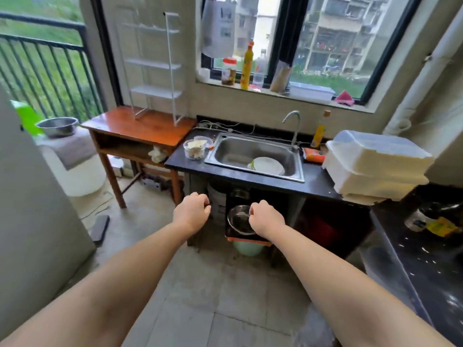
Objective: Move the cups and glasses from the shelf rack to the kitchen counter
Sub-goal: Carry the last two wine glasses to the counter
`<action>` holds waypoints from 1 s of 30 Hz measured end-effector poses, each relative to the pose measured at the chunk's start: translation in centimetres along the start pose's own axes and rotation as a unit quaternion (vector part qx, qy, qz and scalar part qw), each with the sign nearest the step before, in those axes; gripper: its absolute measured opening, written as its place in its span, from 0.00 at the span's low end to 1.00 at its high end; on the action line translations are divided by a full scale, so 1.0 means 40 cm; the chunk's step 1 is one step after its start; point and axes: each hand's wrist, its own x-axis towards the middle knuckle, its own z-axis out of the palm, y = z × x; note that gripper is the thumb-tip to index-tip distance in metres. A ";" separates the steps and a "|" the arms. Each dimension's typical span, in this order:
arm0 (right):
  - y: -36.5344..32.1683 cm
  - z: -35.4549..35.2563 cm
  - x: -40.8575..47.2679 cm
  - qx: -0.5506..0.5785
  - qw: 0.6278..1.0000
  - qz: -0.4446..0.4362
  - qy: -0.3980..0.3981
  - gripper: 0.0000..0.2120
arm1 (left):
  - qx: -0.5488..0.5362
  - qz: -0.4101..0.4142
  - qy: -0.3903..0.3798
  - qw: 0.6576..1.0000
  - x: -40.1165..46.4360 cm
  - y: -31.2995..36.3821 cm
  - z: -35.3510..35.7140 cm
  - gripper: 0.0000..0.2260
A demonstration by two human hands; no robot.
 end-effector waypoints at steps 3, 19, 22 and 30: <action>-0.101 -0.008 0.118 -0.020 0.998 -0.062 -0.006 0.13 | -0.017 -0.058 0.042 0.997 0.059 -0.089 -0.062 0.05; -0.718 0.033 0.609 -0.021 0.962 -0.273 -0.012 0.11 | -0.020 -0.227 0.135 0.964 0.336 -0.559 -0.344 0.09; -0.840 0.032 0.699 -0.003 0.963 -0.268 0.004 0.11 | -0.001 -0.212 0.139 0.967 0.436 -0.656 -0.416 0.10; -1.104 -0.052 0.955 0.050 0.976 -0.203 0.054 0.12 | 0.014 -0.121 0.150 0.981 0.759 -0.863 -0.648 0.09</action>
